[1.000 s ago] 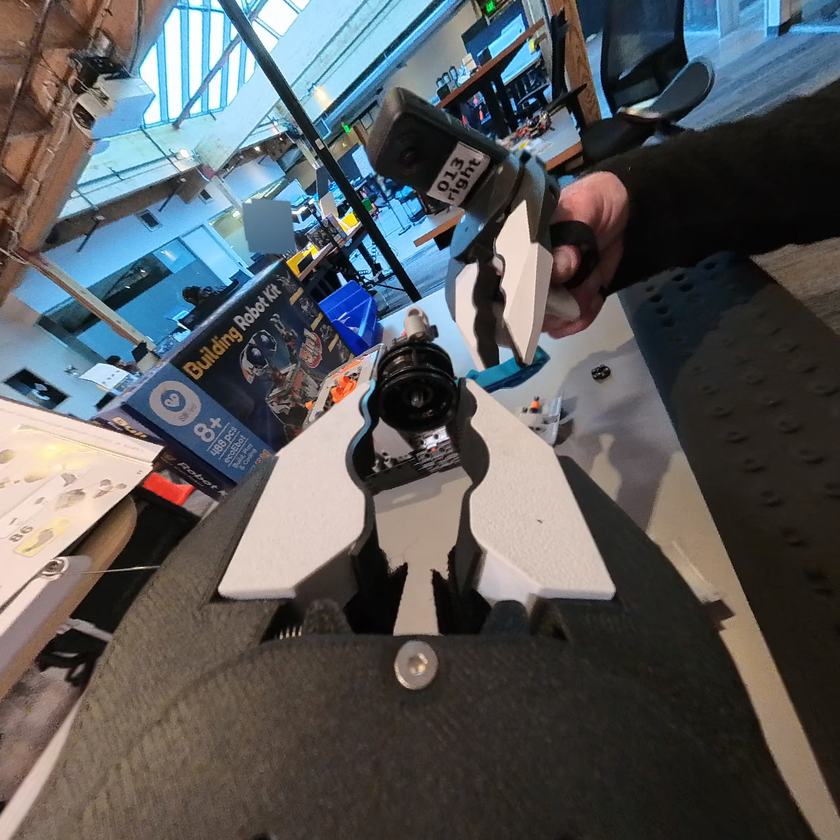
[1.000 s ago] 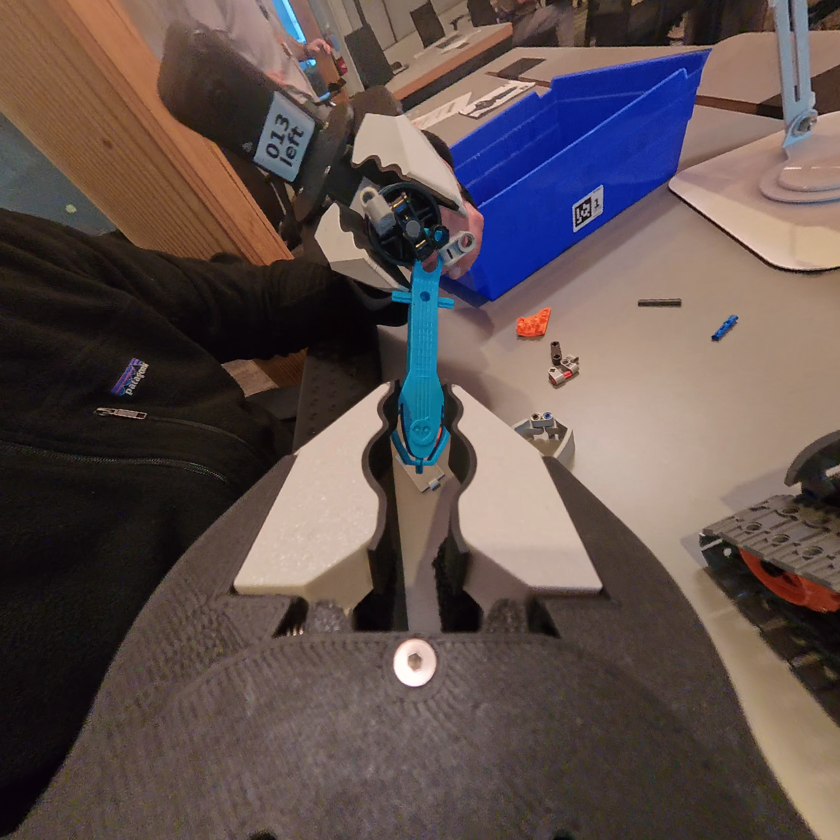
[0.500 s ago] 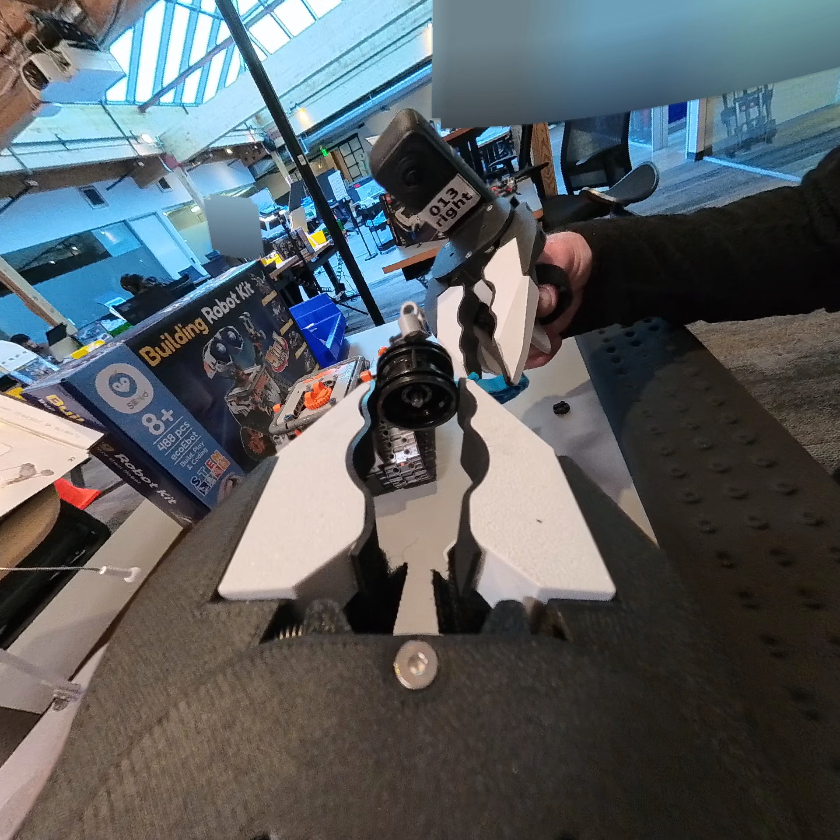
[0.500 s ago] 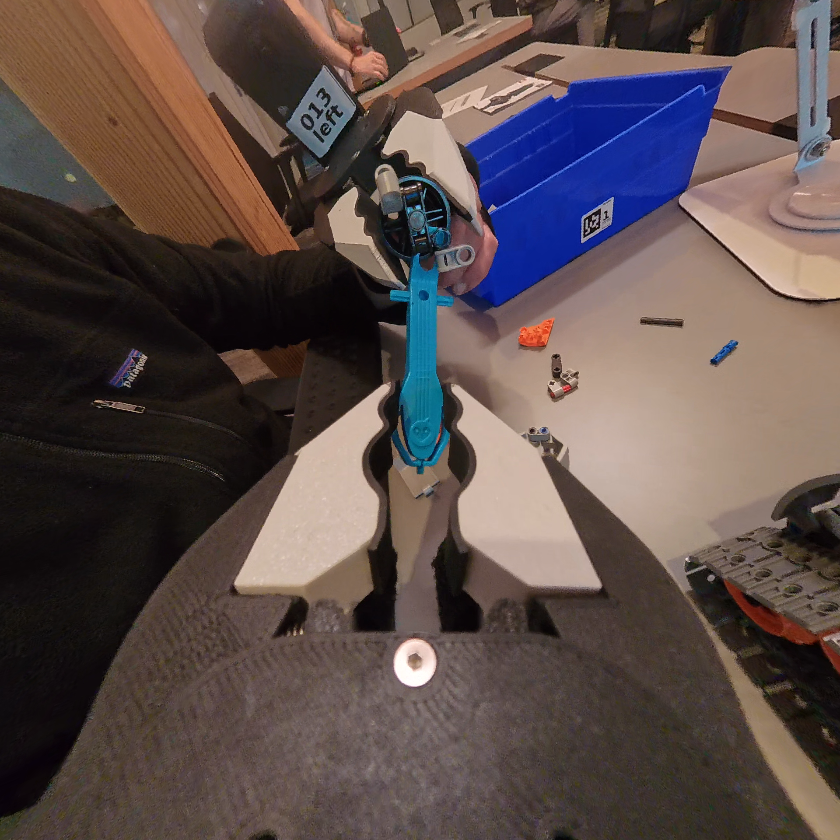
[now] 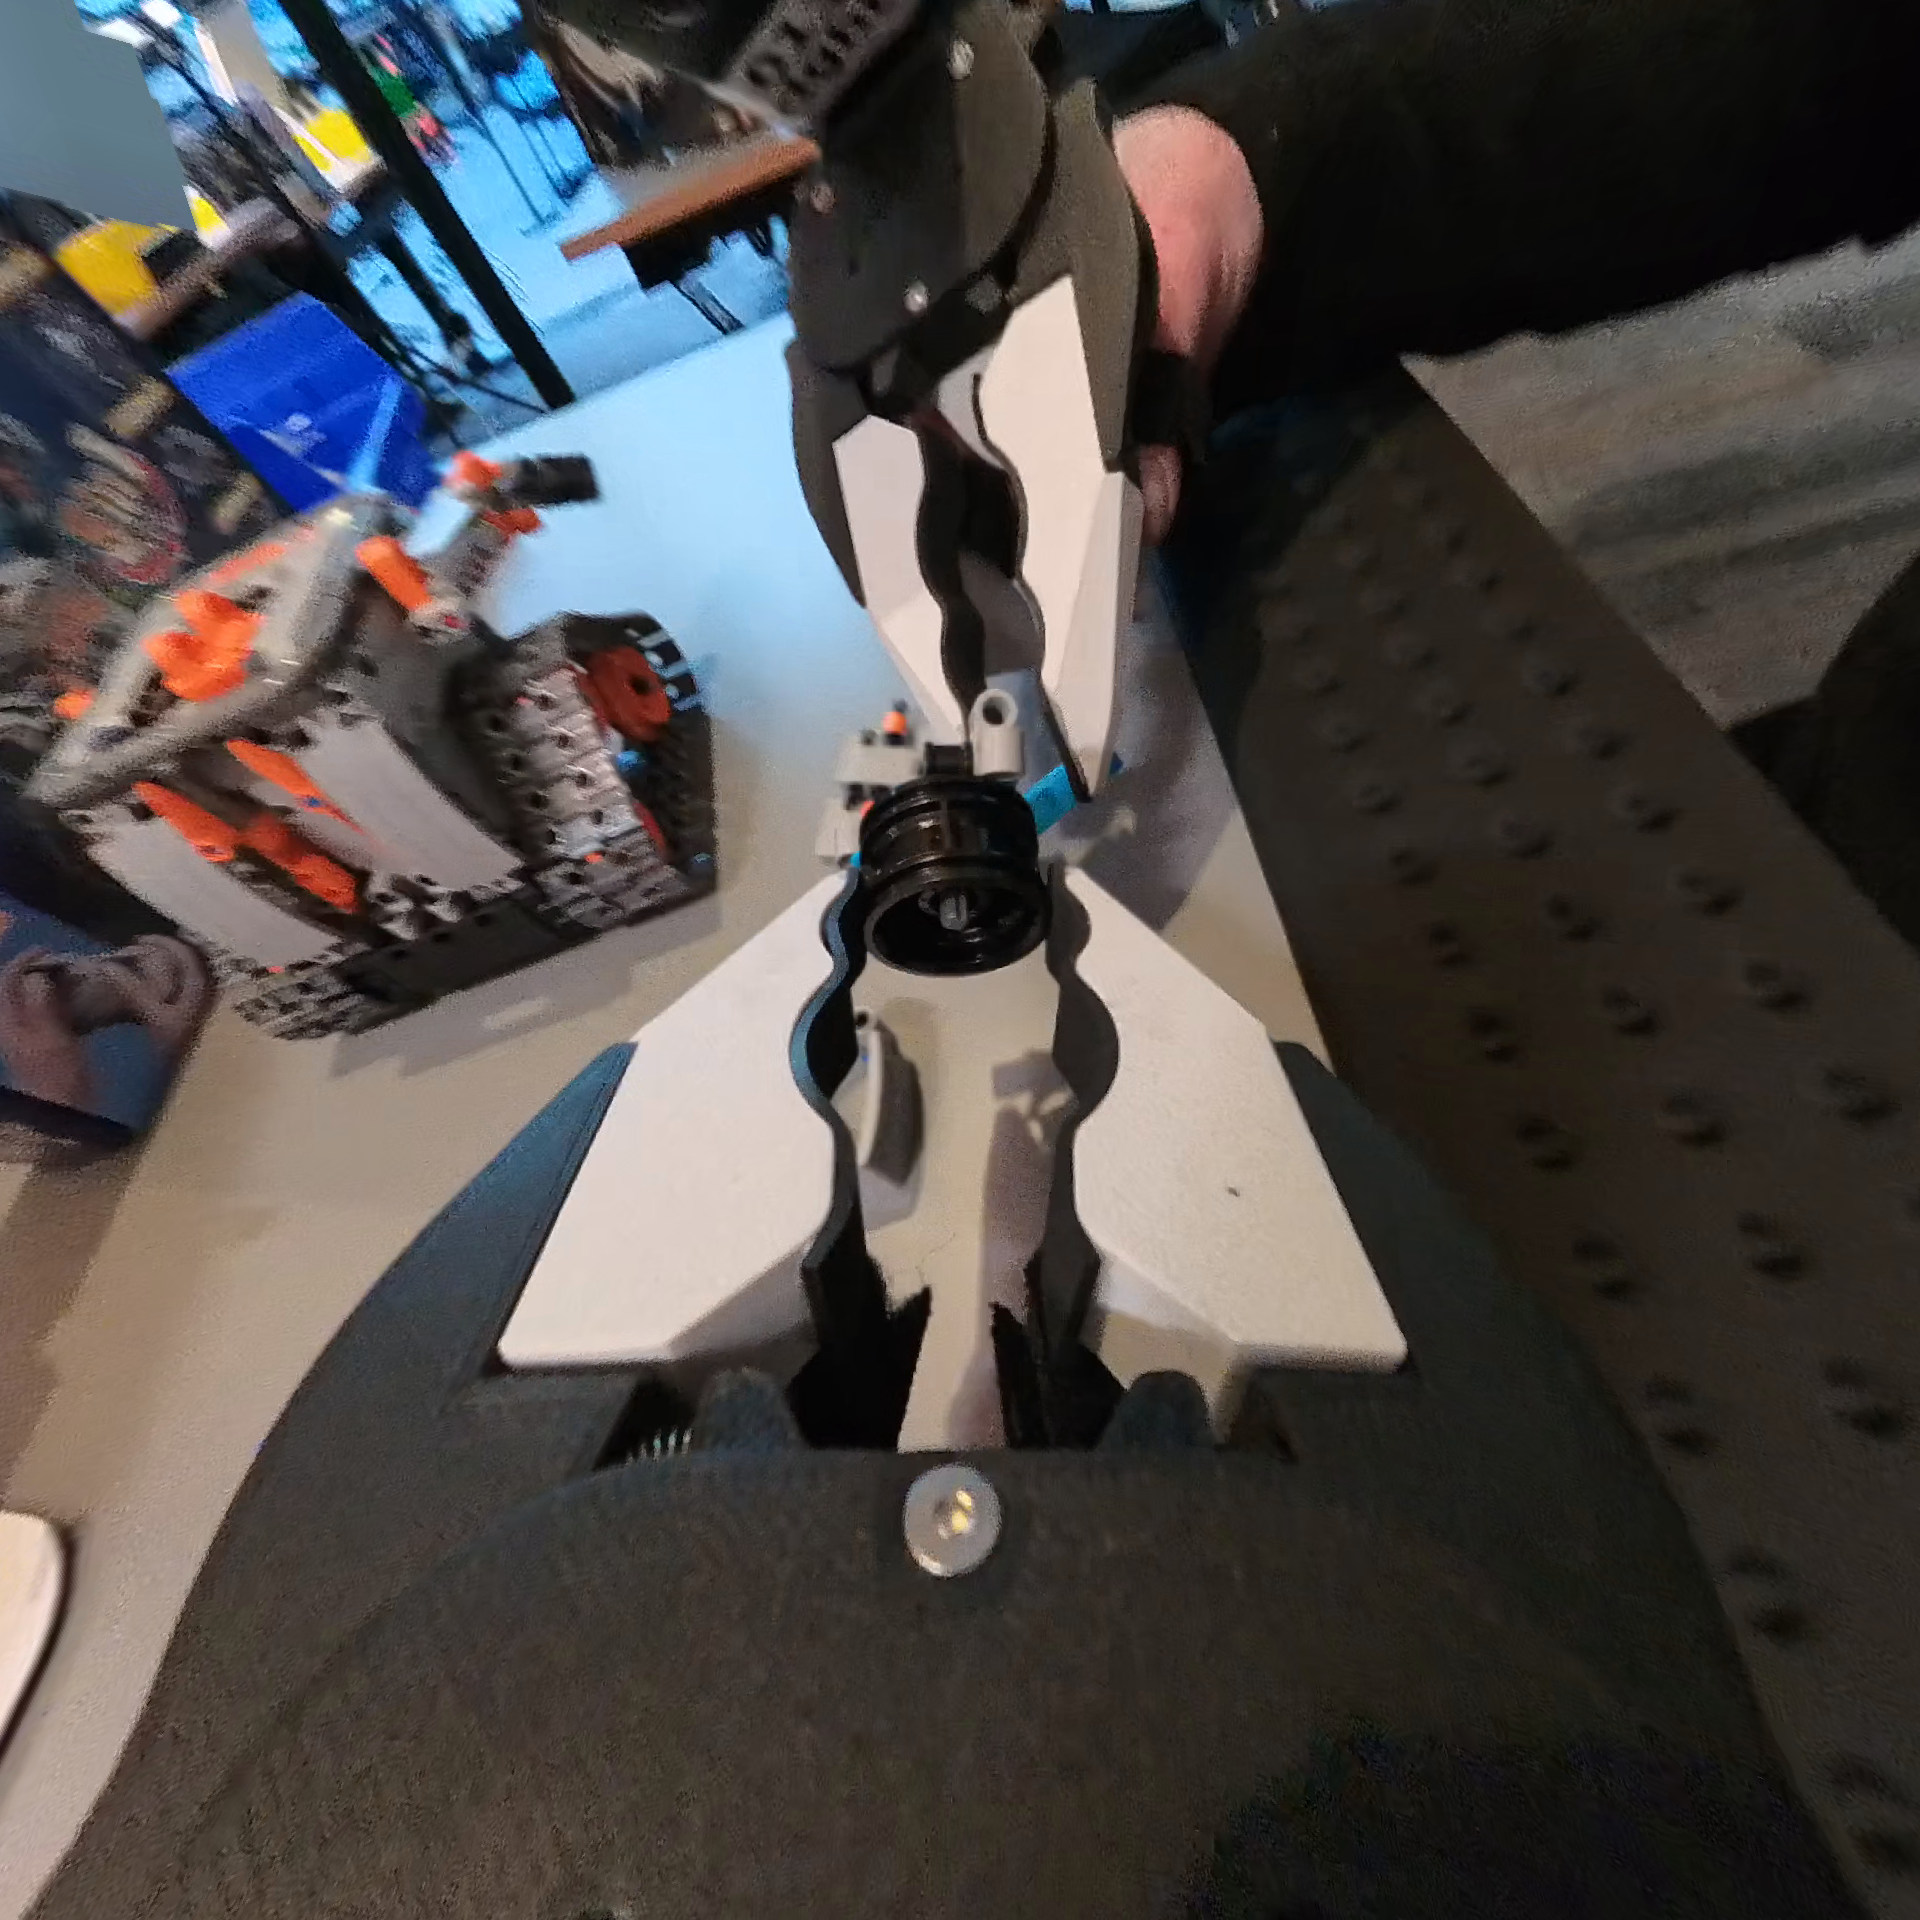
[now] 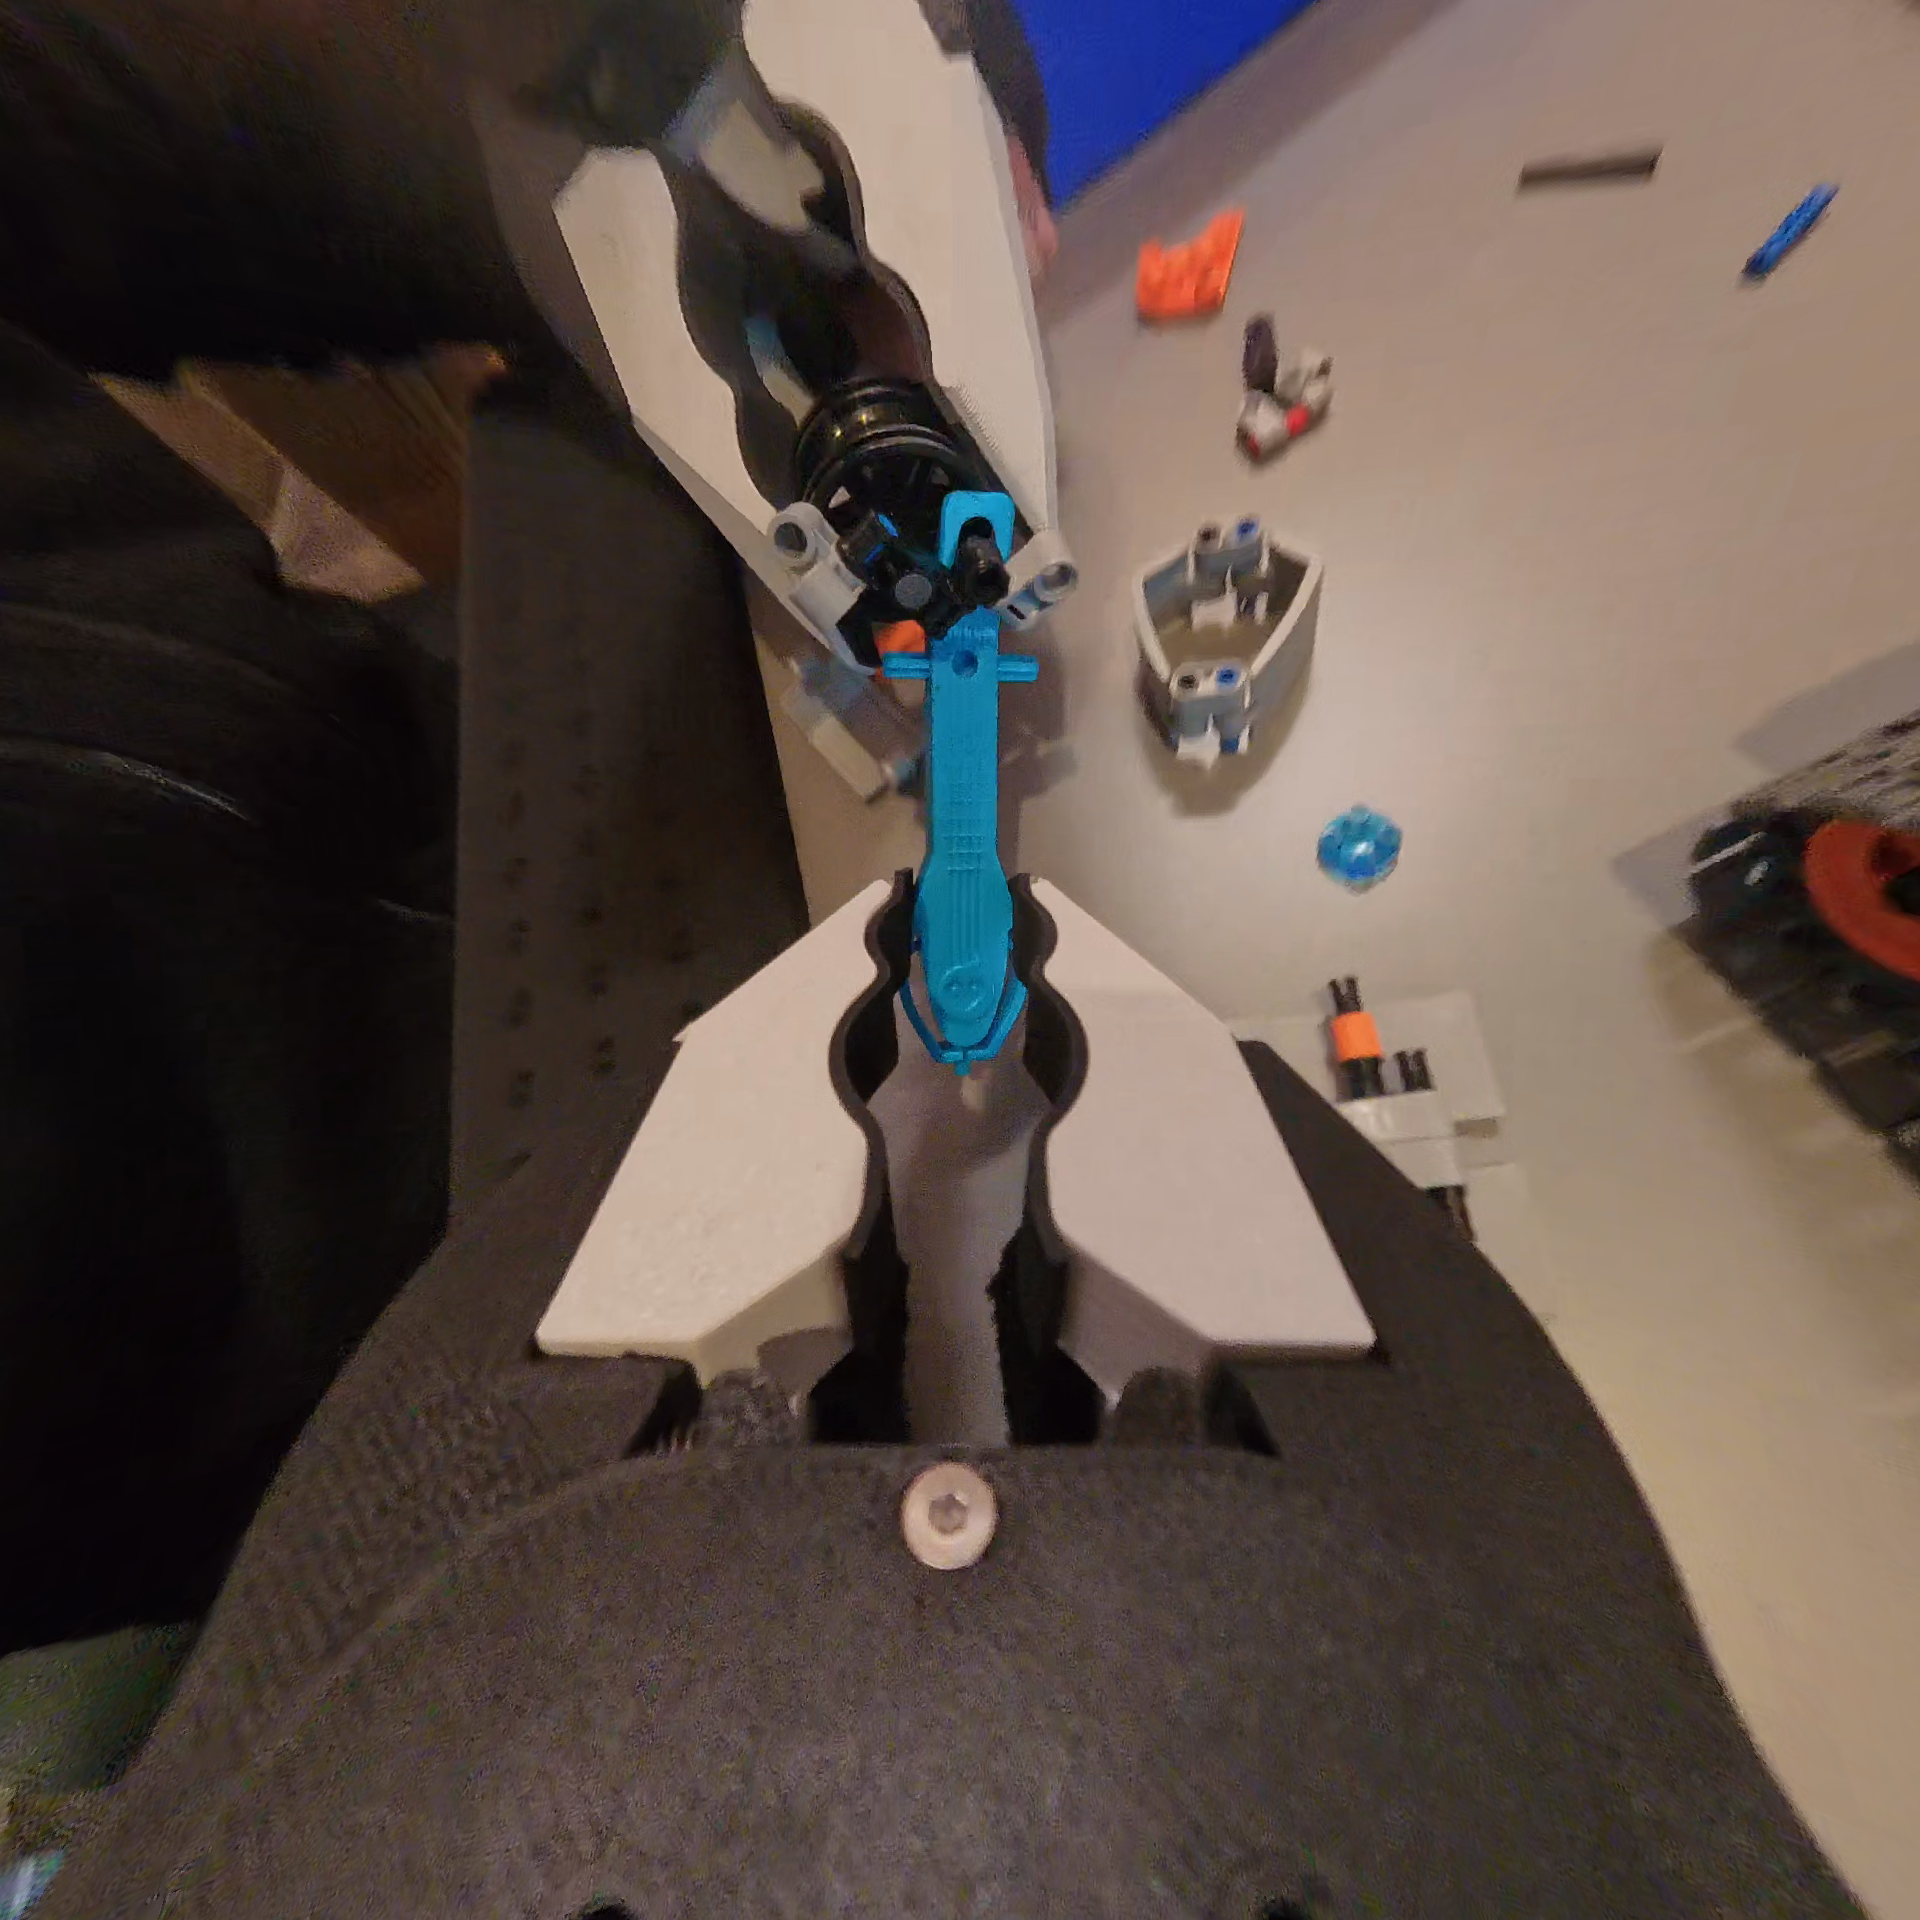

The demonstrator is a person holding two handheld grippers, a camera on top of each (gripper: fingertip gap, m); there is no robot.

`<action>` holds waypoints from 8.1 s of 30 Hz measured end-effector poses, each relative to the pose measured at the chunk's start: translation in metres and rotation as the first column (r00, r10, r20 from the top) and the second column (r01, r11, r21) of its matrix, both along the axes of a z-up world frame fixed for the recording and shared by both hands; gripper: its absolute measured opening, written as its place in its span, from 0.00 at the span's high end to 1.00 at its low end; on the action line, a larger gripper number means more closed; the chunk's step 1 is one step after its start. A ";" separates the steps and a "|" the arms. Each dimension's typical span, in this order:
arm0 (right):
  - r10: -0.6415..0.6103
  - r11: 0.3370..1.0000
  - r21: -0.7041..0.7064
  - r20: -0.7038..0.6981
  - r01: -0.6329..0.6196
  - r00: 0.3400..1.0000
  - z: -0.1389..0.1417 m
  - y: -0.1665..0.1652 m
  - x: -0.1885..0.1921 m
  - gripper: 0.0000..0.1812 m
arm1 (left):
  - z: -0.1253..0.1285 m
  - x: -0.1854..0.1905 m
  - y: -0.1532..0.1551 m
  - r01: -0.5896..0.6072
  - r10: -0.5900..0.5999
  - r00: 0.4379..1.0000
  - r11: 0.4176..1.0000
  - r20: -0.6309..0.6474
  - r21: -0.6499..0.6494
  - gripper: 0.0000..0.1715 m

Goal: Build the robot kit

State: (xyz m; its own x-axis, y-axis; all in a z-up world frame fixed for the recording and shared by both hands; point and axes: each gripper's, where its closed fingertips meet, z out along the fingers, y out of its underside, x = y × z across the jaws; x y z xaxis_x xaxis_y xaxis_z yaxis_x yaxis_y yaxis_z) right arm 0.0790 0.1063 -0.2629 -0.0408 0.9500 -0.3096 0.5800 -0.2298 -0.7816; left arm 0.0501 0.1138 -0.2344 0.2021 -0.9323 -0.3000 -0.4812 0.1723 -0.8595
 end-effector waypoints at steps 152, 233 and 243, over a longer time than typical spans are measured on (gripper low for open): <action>-0.321 0.186 0.979 0.141 -0.084 0.937 0.030 0.066 -0.010 0.95 | 0.007 -0.004 0.030 -0.176 0.352 0.913 0.795 0.205 -0.581 0.82; 0.142 0.908 0.352 0.252 -0.227 0.957 -0.022 0.011 -0.002 0.95 | 0.014 -0.016 0.053 -0.342 0.362 0.928 0.921 -0.082 0.188 0.83; 0.096 0.969 0.224 0.048 -0.105 0.994 0.016 0.012 -0.017 0.84 | 0.029 -0.015 0.050 -0.323 0.399 0.911 0.850 -0.108 0.416 0.82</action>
State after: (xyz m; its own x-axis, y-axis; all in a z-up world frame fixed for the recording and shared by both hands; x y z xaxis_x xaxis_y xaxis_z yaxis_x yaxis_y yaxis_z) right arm 0.0625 0.1183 -0.2465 -0.1322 0.9870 -0.0910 0.6206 0.0108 -0.7841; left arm 0.0355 0.1637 -0.2052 0.4078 -0.6087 -0.6806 -0.7151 0.2506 -0.6526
